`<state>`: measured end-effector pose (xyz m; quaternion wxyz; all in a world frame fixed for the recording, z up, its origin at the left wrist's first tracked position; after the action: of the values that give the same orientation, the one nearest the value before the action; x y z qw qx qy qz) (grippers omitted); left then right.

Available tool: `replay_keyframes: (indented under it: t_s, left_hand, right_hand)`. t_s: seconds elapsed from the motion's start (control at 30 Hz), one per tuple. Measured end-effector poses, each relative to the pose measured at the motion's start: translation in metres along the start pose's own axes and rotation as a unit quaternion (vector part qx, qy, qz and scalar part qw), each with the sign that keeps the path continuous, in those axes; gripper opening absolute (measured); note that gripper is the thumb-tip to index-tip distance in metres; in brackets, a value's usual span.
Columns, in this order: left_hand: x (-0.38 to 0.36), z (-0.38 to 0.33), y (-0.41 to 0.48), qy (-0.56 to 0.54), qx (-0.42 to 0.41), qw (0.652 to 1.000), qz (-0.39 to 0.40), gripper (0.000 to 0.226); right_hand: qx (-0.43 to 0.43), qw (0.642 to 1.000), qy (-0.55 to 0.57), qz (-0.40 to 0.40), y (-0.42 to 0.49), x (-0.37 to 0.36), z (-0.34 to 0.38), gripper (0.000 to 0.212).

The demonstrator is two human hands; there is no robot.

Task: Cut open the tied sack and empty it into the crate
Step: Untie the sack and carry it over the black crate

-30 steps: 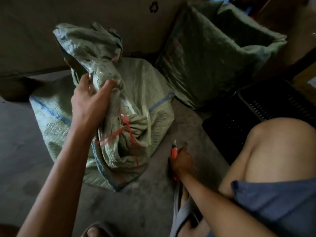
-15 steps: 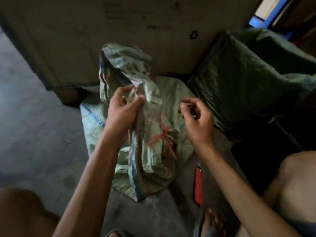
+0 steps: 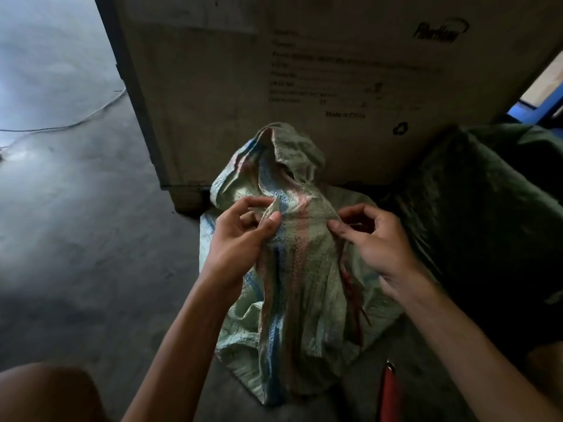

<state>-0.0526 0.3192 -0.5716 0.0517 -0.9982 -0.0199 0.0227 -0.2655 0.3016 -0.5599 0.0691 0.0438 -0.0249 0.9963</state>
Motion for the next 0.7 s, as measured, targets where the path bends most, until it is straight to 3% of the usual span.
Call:
replay_keyframes:
  t_s: [0.17,0.27,0.33,0.43,0.47,0.57,0.63,0.7]
  left_hand:
    - [0.007,0.011,0.007,-0.029,0.017,0.998,-0.061,0.016]
    - [0.016,0.019,0.015,-0.012,0.056,0.993,-0.099,0.017]
    - [0.014,0.028,0.018,0.023,0.132,0.99,-0.051,0.03]
    - [-0.003,0.043,0.014,0.118,0.225,0.962,0.102,0.062]
    - [-0.007,0.046,0.014,0.146,0.223,0.957,0.115,0.06]
    - [-0.015,0.043,0.015,0.102,0.158,0.977,0.104,0.015]
    - [-0.017,0.039,0.015,0.082,0.127,0.981,0.12,0.021]
    - [-0.015,0.036,0.013,0.102,0.11,0.982,0.115,0.03]
  right_hand:
    - [-0.068,0.991,0.097,-0.063,-0.006,0.008,-0.017,0.013]
    - [-0.15,0.96,0.224,-0.077,-0.009,0.016,-0.026,0.018]
    - [-0.19,0.933,0.3,-0.058,-0.011,0.016,-0.03,0.024]
    - [-0.21,0.908,0.361,-0.009,-0.014,0.009,-0.031,0.047]
    - [-0.216,0.904,0.368,0.007,-0.015,0.005,-0.032,0.055]
    - [-0.256,0.88,0.4,0.026,-0.016,-0.001,-0.039,0.05]
    - [-0.3,0.857,0.416,0.045,-0.017,-0.003,-0.043,0.053]
    - [-0.318,0.874,0.358,0.082,-0.017,-0.006,-0.045,0.047]
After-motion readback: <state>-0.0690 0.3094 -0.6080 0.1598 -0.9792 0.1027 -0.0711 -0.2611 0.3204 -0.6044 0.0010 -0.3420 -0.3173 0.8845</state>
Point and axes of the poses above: each hand's wrist, its own y-axis towards the middle knuckle, its own x-axis out of the back of the hand, z = x × y, the point moved 4 cm from there along y, towards the middle knuckle, and after that the axes turned 10 degrees about y, right-handed, at the moved point
